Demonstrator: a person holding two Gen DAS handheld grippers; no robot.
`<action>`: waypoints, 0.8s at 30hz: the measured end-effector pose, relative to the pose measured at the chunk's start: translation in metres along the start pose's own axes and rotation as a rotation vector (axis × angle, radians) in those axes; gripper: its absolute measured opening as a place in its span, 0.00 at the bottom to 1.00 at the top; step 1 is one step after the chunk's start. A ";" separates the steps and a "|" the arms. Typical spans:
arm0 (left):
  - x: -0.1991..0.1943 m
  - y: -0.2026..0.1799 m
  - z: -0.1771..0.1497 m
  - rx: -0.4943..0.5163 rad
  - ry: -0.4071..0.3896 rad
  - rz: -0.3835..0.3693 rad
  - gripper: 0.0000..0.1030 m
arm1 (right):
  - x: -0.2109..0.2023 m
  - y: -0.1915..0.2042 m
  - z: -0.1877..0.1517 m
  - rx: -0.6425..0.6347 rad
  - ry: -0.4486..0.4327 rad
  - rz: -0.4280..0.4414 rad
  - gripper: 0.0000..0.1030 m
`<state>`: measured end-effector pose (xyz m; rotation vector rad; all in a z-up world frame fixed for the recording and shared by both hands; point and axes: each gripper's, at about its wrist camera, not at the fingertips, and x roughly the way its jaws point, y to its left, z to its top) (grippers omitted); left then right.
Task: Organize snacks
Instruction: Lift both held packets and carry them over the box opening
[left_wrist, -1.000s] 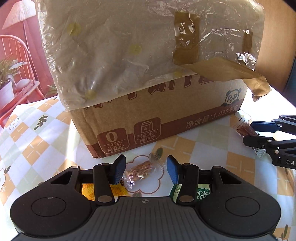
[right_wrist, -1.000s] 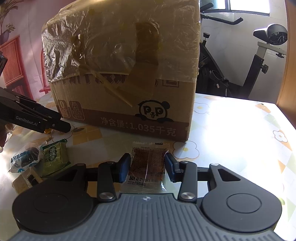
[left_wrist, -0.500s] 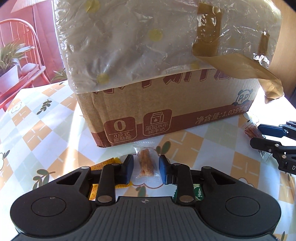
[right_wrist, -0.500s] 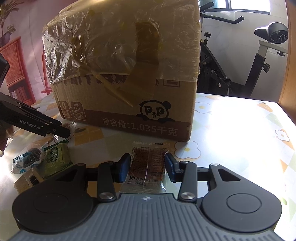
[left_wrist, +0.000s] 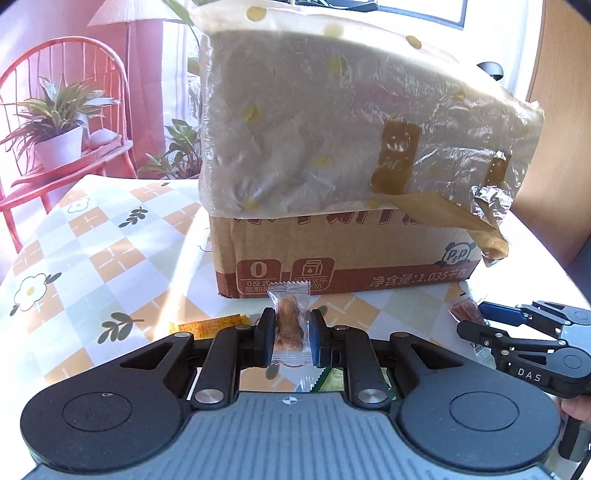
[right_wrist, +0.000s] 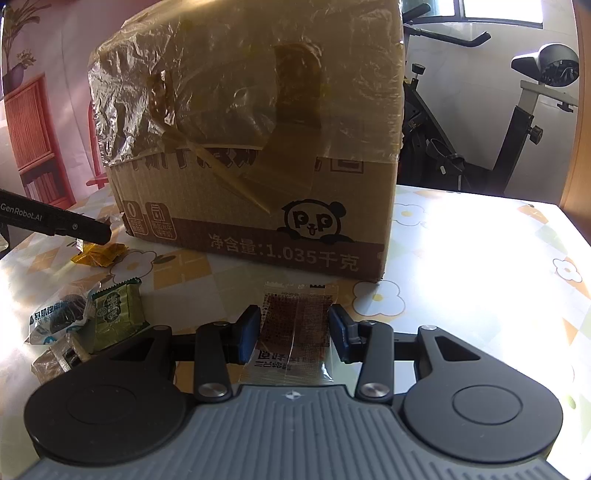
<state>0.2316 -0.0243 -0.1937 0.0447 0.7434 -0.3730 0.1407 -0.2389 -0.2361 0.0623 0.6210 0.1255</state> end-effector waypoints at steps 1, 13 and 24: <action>-0.005 0.000 -0.002 -0.012 -0.008 0.006 0.20 | -0.001 0.001 0.000 -0.004 0.002 -0.003 0.42; -0.061 0.007 -0.013 -0.109 -0.108 0.063 0.20 | -0.055 0.039 0.020 -0.067 -0.136 0.041 0.42; -0.102 -0.003 0.034 -0.073 -0.281 0.048 0.20 | -0.102 0.055 0.093 -0.081 -0.325 0.069 0.42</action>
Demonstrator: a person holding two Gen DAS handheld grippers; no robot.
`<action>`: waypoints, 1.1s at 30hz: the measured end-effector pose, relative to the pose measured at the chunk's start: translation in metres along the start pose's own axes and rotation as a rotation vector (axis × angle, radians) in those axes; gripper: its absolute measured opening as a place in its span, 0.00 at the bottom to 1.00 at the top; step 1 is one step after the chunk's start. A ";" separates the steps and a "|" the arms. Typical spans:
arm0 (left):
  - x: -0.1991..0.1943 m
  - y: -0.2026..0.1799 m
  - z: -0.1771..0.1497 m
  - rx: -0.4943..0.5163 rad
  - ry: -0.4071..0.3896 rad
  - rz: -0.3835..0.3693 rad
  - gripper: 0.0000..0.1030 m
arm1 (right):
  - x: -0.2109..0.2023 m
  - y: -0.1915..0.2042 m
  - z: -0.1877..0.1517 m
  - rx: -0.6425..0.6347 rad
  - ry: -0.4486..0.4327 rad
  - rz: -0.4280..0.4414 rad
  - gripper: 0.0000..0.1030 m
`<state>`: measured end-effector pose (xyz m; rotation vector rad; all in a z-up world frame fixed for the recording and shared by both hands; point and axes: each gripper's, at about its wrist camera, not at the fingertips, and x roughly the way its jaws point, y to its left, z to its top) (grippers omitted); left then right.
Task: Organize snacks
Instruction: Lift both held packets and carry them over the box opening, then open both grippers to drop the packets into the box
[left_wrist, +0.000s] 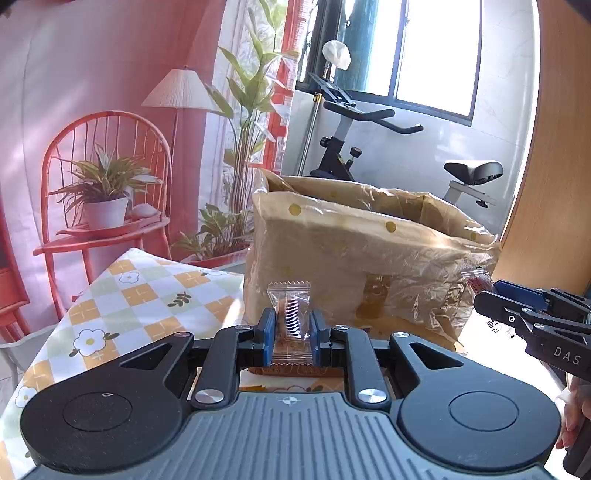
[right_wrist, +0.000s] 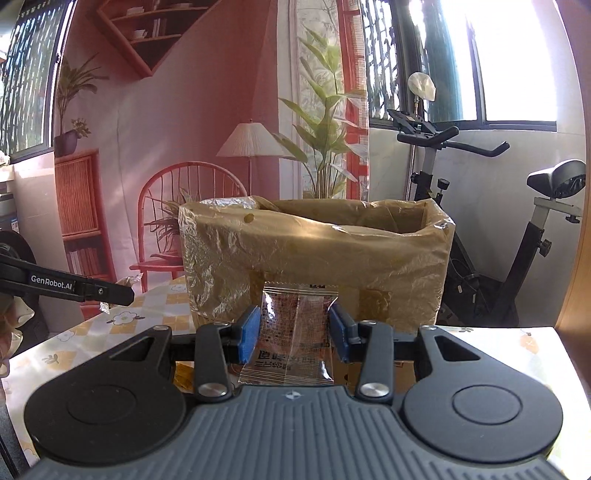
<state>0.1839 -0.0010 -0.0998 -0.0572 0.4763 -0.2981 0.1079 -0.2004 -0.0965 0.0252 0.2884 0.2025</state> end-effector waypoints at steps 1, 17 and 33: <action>0.002 -0.003 0.010 0.004 -0.018 -0.010 0.20 | 0.002 -0.001 0.010 -0.006 -0.013 0.002 0.42; 0.107 -0.037 0.115 0.064 -0.055 -0.062 0.20 | 0.122 -0.045 0.097 -0.007 0.081 -0.051 0.42; 0.110 -0.029 0.108 0.095 -0.004 -0.043 0.71 | 0.109 -0.060 0.085 0.046 0.124 -0.126 0.68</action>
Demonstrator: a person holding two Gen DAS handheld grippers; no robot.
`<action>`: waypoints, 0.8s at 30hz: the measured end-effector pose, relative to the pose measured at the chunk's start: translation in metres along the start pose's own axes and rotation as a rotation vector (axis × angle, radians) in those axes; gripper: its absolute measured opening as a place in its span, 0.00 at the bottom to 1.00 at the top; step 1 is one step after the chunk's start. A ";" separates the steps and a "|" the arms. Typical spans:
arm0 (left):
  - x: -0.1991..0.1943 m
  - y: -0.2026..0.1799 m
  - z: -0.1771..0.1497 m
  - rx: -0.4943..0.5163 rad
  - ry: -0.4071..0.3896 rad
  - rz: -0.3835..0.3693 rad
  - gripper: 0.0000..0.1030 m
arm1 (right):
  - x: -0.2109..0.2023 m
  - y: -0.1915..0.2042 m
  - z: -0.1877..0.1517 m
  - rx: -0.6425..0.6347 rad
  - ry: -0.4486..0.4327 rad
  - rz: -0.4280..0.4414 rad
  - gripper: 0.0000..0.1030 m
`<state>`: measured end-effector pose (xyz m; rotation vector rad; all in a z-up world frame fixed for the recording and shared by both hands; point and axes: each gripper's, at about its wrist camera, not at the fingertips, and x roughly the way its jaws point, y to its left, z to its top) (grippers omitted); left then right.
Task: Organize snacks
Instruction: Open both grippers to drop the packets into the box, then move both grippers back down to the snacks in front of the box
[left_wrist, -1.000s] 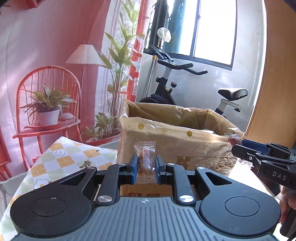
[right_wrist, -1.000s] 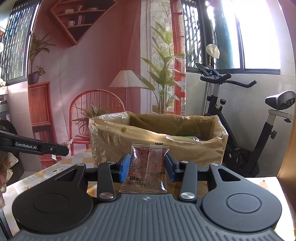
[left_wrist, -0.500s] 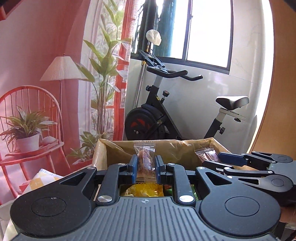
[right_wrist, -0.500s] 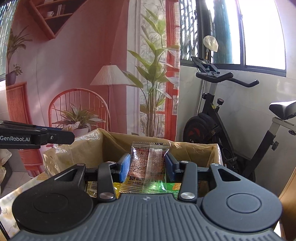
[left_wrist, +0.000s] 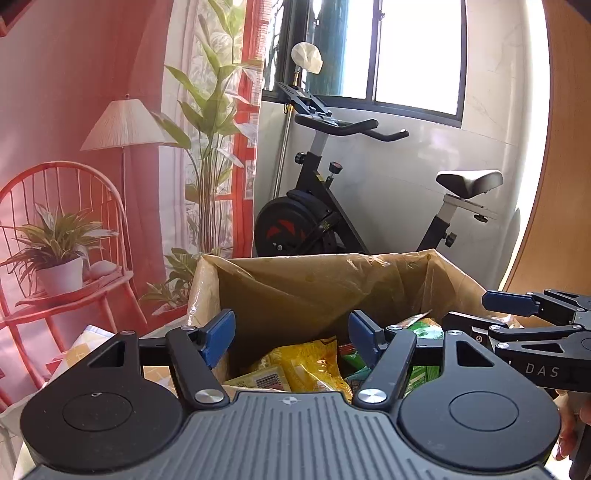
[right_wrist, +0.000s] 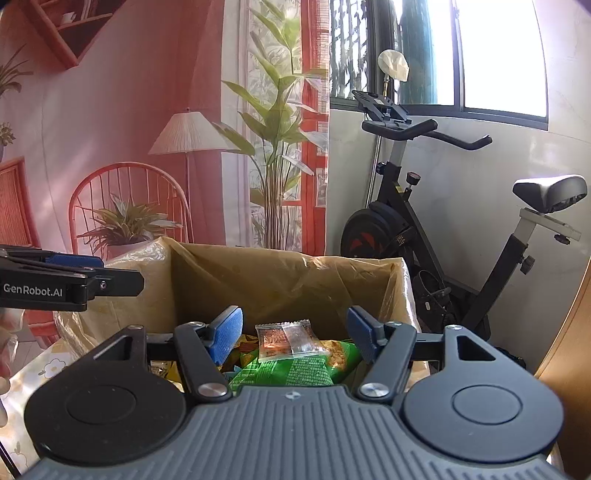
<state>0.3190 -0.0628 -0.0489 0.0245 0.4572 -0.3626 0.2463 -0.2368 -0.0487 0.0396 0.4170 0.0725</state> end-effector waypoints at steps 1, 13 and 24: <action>-0.007 0.000 -0.001 0.010 -0.007 0.004 0.73 | -0.007 0.001 -0.001 0.007 -0.006 0.006 0.71; -0.069 0.005 -0.028 0.067 -0.002 0.016 0.82 | -0.057 0.030 -0.021 0.063 -0.022 0.059 0.83; -0.094 0.026 -0.075 0.045 0.066 -0.003 0.81 | -0.067 0.050 -0.062 0.121 0.019 0.078 0.83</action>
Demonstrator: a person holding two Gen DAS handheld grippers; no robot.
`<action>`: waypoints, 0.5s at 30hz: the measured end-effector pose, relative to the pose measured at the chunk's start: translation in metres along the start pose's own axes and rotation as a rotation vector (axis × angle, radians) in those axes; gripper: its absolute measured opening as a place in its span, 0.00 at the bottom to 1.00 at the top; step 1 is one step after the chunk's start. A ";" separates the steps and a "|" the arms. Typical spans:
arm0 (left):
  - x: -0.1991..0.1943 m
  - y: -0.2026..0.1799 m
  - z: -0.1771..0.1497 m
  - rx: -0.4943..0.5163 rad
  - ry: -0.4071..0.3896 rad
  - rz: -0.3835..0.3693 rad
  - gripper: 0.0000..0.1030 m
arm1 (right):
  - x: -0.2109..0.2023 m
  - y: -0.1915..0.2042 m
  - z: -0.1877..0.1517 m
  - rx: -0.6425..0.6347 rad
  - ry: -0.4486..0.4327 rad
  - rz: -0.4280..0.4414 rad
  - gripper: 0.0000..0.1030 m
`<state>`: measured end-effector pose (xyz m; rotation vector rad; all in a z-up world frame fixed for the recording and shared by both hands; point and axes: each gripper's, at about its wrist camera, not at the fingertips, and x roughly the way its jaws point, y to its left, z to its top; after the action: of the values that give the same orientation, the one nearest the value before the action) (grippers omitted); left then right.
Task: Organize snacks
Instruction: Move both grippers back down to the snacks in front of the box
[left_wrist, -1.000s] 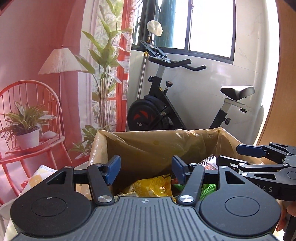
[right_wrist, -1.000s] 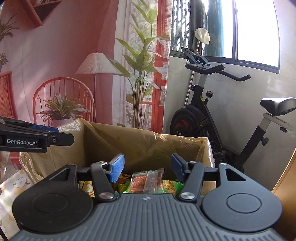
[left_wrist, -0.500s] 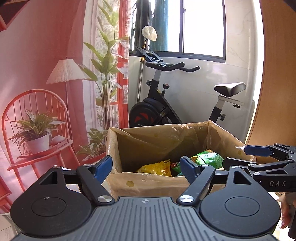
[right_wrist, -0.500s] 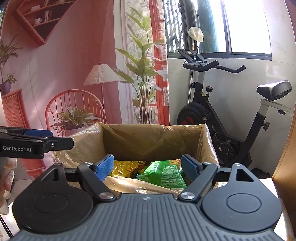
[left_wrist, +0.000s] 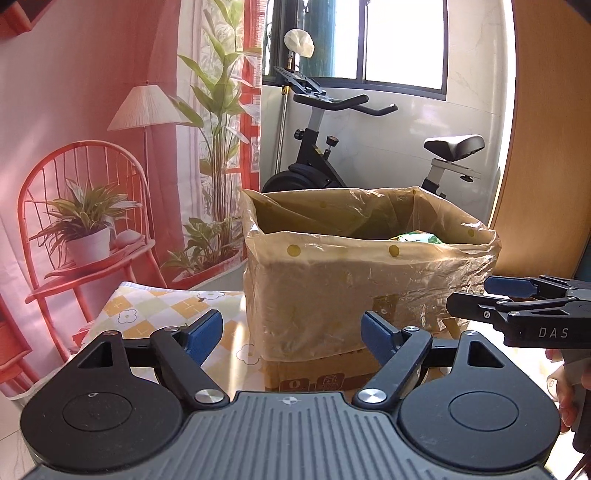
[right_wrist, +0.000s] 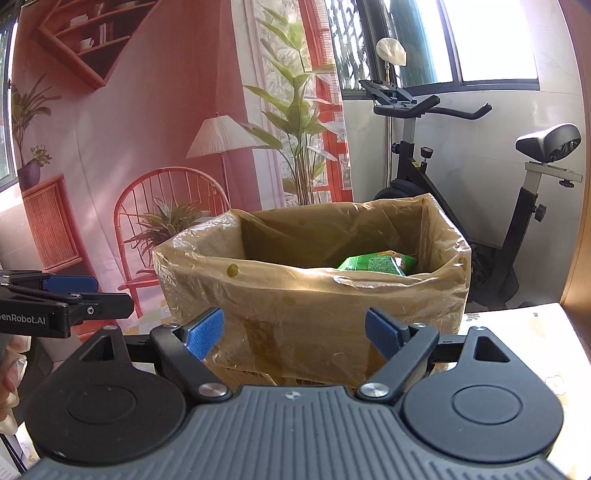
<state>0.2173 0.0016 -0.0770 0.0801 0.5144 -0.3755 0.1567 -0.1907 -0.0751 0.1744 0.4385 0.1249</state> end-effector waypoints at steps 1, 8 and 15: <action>0.000 0.002 -0.004 -0.002 0.007 0.000 0.81 | 0.001 0.000 -0.003 0.004 0.004 0.000 0.83; 0.000 0.009 -0.020 -0.011 0.033 0.003 0.81 | 0.010 0.001 -0.026 0.029 0.054 -0.005 0.83; 0.005 0.017 -0.033 -0.015 0.060 0.016 0.81 | 0.016 0.002 -0.042 0.045 0.089 -0.020 0.83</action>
<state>0.2123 0.0210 -0.1084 0.0809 0.5759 -0.3538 0.1528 -0.1799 -0.1185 0.2094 0.5314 0.1036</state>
